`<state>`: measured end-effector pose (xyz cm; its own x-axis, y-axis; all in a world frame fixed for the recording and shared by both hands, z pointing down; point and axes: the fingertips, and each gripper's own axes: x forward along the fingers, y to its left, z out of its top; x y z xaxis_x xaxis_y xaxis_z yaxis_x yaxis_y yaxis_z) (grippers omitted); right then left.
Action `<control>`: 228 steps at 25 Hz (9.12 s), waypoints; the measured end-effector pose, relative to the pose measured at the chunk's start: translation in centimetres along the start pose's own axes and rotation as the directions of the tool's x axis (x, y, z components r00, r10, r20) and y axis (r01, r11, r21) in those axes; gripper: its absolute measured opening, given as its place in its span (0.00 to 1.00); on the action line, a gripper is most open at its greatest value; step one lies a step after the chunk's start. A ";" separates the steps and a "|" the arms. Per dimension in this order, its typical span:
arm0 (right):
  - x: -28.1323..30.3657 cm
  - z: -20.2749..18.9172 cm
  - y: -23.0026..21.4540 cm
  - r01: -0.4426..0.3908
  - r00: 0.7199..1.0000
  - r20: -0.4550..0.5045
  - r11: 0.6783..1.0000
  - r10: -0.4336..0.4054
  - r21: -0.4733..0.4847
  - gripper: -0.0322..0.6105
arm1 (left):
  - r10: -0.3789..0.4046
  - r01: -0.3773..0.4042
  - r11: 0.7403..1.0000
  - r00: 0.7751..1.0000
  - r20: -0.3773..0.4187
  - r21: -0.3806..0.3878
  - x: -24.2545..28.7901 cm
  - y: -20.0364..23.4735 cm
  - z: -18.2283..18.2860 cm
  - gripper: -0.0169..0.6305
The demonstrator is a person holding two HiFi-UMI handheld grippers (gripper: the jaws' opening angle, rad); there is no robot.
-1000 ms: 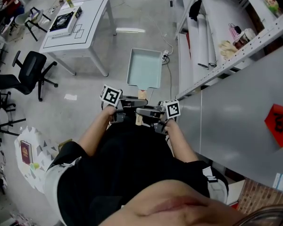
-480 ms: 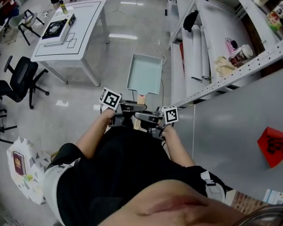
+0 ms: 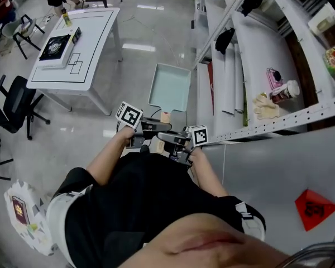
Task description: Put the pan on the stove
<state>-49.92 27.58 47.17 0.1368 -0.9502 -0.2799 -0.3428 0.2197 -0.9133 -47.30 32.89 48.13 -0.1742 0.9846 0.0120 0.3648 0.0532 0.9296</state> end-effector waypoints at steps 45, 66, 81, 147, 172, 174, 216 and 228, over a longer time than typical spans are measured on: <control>-2.6 45.8 -13.3 -0.052 0.988 -0.146 0.999 0.051 0.003 0.33 | 0.171 -0.180 0.978 0.981 0.093 0.104 0.1 18.3 45.5 0.35; 1.0 54.3 -18.5 -0.112 0.960 -0.254 0.993 0.118 0.037 0.33 | 0.183 -0.195 0.980 0.962 0.202 0.039 -4.4 22.8 54.1 0.35; 13.2 62.1 -25.4 -0.138 0.922 -0.361 0.990 0.142 0.039 0.33 | 0.180 -0.189 0.982 0.932 0.315 -0.001 -17.7 26.2 62.5 0.35; 59.3 37.4 -40.3 -0.079 -0.092 -0.864 0.861 0.495 0.502 0.33 | 0.358 -0.388 0.844 -0.107 0.927 -0.371 -75.0 26.3 39.9 0.35; 59.8 36.8 -43.2 -0.005 -0.058 -0.896 0.897 0.441 0.442 0.40 | 0.466 -0.393 0.776 -0.170 0.868 -0.494 -76.1 27.7 35.6 0.43; 60.1 37.6 -43.7 -0.008 -0.047 -0.906 0.907 0.420 0.421 0.40 | 0.479 -0.392 0.764 -0.187 0.857 -0.513 -76.2 27.5 34.8 0.43; 44.6 63.9 -34.8 -0.429 0.853 -0.519 0.478 -0.066 -0.766 0.10 | 0.216 -0.445 -0.185 -0.888 0.406 -0.876 -53.8 12.5 36.7 0.06; 41.8 58.5 -31.4 -0.564 0.771 -0.636 0.499 0.033 -0.658 0.10 | 0.260 -0.391 -0.269 -0.909 0.324 -0.880 -47.2 12.6 32.6 0.06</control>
<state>20.87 -6.09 46.84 -0.4970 -0.8658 -0.0580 -0.8596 0.5004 -0.1033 -4.69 -7.52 47.32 0.5500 -0.8277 0.1114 -0.8352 -0.5456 0.0692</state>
